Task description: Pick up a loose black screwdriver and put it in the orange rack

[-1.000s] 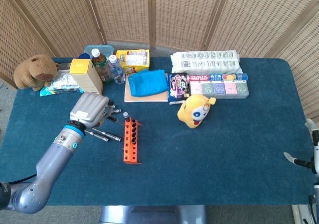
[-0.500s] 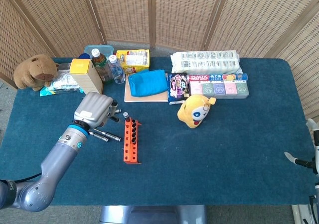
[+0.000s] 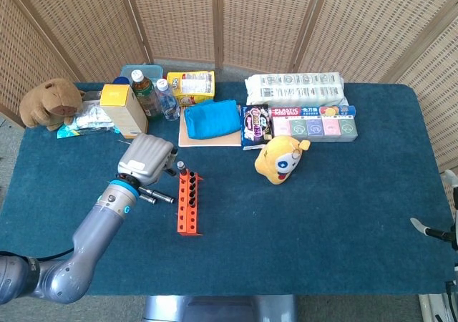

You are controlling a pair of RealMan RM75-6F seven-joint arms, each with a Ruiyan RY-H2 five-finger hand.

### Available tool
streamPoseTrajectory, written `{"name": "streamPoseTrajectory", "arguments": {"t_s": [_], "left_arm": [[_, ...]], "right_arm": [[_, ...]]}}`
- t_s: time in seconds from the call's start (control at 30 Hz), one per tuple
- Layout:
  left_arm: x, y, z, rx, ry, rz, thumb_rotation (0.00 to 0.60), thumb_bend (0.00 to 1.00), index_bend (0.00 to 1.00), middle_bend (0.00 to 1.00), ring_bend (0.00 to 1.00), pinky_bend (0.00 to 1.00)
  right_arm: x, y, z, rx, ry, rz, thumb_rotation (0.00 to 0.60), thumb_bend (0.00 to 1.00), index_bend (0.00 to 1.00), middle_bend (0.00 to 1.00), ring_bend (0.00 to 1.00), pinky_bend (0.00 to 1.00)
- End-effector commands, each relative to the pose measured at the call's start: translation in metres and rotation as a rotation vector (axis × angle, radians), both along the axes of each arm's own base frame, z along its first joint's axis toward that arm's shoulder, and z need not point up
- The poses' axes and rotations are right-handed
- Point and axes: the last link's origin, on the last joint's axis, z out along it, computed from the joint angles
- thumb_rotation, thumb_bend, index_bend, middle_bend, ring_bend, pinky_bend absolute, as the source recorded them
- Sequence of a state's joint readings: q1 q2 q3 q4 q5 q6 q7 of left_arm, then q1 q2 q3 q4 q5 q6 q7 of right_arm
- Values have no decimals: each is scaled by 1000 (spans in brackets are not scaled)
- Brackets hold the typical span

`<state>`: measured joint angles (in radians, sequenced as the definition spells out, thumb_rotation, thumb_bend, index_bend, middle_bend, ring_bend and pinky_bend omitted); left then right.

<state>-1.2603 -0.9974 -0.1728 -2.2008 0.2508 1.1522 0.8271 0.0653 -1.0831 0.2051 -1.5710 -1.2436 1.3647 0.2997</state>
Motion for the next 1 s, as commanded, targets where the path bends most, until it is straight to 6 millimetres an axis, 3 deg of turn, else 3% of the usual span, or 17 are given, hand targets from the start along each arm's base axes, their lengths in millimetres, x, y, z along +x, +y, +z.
{"name": "streamPoseTrajectory", "arguments": {"t_s": [0.03,0.2,0.37,0.53,0.87,1.0], "left_arm": [[4,1,-6,-6,7,-1,600,337,567,1000,1000,986],[9,1,-11,-10,19,-6,600,335,525,1000,1000,986],[12,1,-12,-6,32,3,600,333,346,1000,1000,986],[15,0,-8,16,12,-11,600,335,243,1000,1000,986],[4,2,-5,38,8,-8,600,335,231,1000,1000,986],[3,3,-13,49,-3,-69,600,334,231,1000,1000,986]], "right_arm": [[0,0,1,-3,-1,-1,600,96,11,155,128,68],[-1,0,1,-5,-3,-4,600,96,11,155,128,68],[-1,-1,1,-2,-4,-2,600,96,11,155,128,68],[-1,-1,1,-2,-4,-1,600,96,11,156,128,68],[-1,-1,0,0,-5,-2,600,96,11,155,128,69],[-1,-1,-1,5,-3,-1,600,96,11,155,128,68]]}}
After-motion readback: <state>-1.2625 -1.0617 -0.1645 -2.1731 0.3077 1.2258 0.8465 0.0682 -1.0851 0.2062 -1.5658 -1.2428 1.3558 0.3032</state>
